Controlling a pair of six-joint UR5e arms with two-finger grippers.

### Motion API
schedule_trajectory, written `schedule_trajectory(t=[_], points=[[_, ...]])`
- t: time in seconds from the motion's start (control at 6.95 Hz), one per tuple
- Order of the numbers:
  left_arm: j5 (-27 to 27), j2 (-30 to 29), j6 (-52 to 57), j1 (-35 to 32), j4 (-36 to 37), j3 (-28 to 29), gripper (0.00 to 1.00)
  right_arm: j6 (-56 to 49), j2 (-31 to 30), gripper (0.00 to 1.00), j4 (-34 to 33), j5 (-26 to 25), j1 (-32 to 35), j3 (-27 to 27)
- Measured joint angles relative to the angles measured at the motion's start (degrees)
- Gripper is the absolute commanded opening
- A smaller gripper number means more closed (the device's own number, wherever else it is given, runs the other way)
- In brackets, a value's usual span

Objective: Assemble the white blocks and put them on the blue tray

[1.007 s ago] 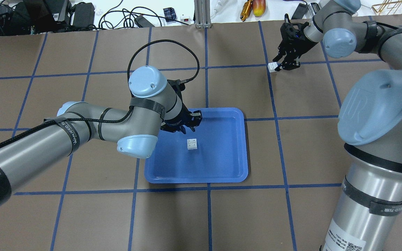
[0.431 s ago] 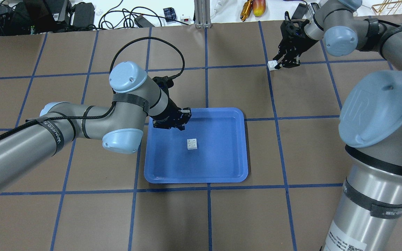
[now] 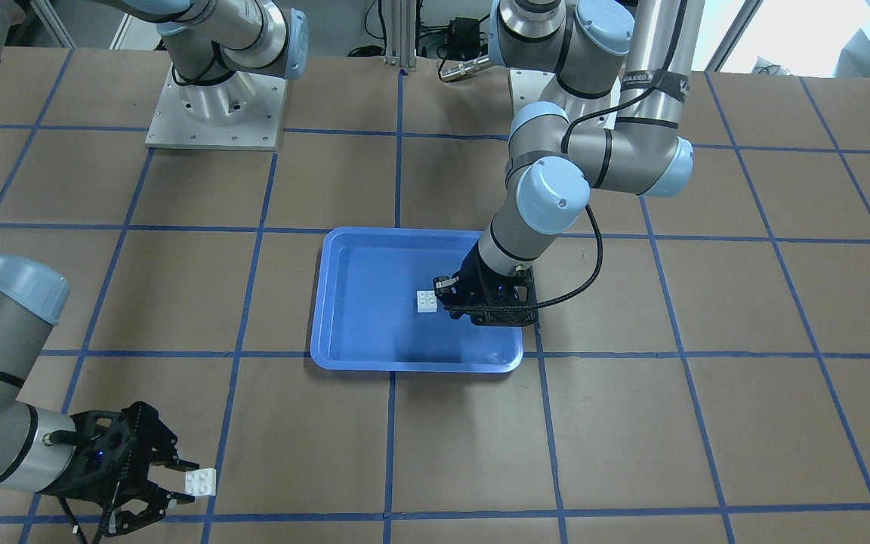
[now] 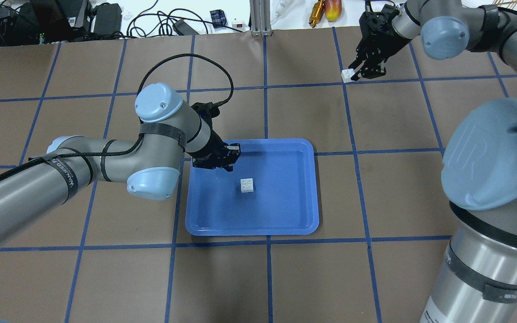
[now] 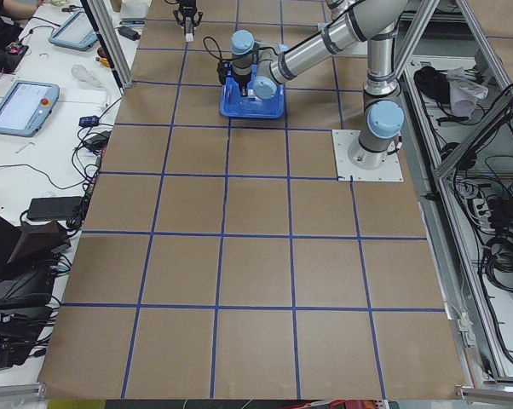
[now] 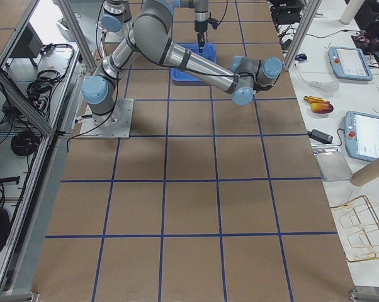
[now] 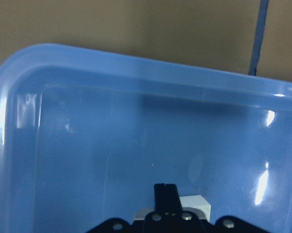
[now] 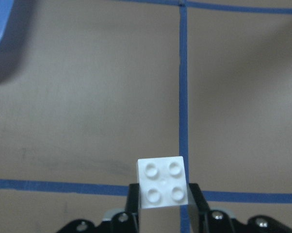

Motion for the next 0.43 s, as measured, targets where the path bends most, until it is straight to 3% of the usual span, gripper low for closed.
schedule_trajectory(t=[0.43], points=[[0.1, 0.4, 1.0, 0.1, 0.3, -0.9, 0.10, 9.5, -8.2, 0.08, 2.2, 1.1, 7.4, 5.5]])
